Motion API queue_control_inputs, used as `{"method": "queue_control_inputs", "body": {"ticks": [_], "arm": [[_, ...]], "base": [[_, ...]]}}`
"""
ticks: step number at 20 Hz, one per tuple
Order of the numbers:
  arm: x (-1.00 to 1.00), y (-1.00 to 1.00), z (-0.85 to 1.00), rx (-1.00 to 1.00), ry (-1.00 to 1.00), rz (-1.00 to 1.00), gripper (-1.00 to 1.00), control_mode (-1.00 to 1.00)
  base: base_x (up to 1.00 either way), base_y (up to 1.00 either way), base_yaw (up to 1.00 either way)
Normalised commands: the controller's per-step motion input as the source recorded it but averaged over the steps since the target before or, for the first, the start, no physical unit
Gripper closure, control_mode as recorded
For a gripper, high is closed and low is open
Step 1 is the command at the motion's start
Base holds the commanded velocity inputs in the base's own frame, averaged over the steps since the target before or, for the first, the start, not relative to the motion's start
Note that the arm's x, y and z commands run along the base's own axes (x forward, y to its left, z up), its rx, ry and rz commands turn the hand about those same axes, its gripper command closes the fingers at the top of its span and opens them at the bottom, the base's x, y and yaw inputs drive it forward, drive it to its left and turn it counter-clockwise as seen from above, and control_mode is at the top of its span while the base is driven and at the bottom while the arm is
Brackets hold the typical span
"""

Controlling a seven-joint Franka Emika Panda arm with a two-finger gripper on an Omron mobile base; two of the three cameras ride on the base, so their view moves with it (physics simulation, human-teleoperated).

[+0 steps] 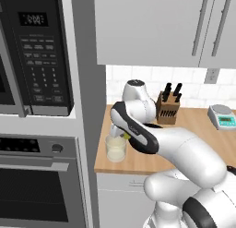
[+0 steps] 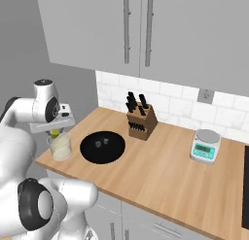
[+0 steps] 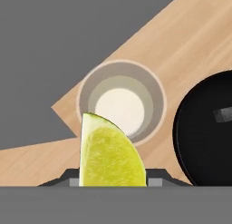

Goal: Grab a lemon wedge from the fridge and one ice cube from the ice bowl, and put them in the glass of lemonade.

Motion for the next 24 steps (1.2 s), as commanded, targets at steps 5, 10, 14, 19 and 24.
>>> {"method": "queue_control_inputs", "body": {"ticks": [5, 10, 14, 19, 24], "arm": [[0.00, 0.00, 0.00, 0.00, 0.00, 0.00, 1.00, -1.00], [0.18, 0.00, 0.00, 0.00, 0.01, 0.00, 1.00, -1.00], [0.17, 0.00, 0.00, 0.00, 0.01, 0.00, 1.00, -1.00], [0.23, 0.03, -0.08, 0.00, 0.10, 0.02, 1.00, -1.00], [0.13, 0.01, -0.26, 0.00, 0.10, 0.09, 1.00, -1.00]], "base": [[0.00, 0.00, 0.00], [0.00, 0.00, 0.00], [0.00, 0.00, 0.00], [0.00, 0.00, 0.00], [0.00, 0.00, 0.00]]}}
